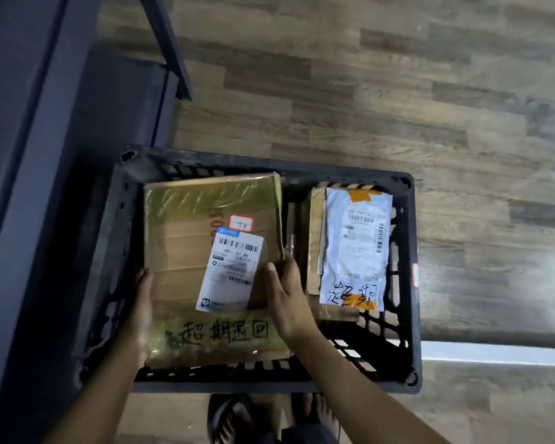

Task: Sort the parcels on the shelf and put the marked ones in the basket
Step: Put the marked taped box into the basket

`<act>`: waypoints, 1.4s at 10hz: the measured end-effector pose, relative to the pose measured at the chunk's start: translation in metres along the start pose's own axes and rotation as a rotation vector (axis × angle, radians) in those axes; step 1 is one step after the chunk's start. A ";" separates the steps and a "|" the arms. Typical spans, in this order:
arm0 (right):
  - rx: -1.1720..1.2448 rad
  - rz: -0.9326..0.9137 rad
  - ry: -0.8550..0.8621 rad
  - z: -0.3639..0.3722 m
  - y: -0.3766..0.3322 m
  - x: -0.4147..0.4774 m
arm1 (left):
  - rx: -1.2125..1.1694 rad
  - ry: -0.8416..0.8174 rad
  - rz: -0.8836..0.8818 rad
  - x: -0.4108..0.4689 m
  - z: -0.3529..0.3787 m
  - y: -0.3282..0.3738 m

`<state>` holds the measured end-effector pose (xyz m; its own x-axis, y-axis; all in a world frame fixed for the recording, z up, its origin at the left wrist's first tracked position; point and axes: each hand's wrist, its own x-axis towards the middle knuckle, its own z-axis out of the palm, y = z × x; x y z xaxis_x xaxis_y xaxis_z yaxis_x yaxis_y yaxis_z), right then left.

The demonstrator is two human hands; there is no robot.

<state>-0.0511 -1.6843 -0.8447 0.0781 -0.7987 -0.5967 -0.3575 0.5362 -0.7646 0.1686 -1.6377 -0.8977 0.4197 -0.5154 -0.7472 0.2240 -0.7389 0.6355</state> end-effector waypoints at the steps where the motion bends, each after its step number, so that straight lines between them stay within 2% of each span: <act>1: 0.030 0.008 -0.005 0.000 0.001 0.007 | 0.005 -0.020 -0.014 0.002 -0.001 -0.001; 3: 0.046 0.031 -0.016 0.006 0.005 0.007 | 0.027 -0.010 0.011 0.007 -0.010 0.012; 5: 0.129 0.194 -0.013 0.014 0.012 0.015 | 0.097 0.008 0.099 0.012 0.000 0.019; 6: 0.086 0.260 -0.009 0.011 0.018 0.028 | 0.100 -0.039 0.062 0.018 0.018 0.020; 8: -0.038 0.338 -0.112 0.009 0.042 0.052 | 0.160 -0.080 0.137 0.033 0.033 0.006; 9: -0.292 0.331 -0.138 0.016 0.052 0.059 | 0.180 -0.091 0.188 0.036 0.041 0.003; 10: -0.425 0.258 -0.112 0.024 0.055 0.061 | 0.321 -0.114 0.201 0.042 0.042 0.000; 11: -0.477 0.193 -0.060 0.027 0.051 0.056 | 0.504 -0.118 0.143 0.045 0.039 0.002; 12: -0.506 0.234 -0.075 0.022 0.041 0.053 | 0.658 -0.046 0.103 0.033 0.041 0.009; 13: -0.574 0.209 -0.178 0.017 0.019 0.038 | 0.845 0.024 0.134 0.000 0.047 0.023; 14: -0.572 0.113 -0.186 0.010 -0.008 0.023 | 0.900 0.002 0.175 -0.033 0.048 0.042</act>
<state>-0.0374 -1.7041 -0.8547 0.1537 -0.6565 -0.7385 -0.8120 0.3420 -0.4730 0.1218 -1.6725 -0.8564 0.3844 -0.6520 -0.6536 -0.6124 -0.7099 0.3480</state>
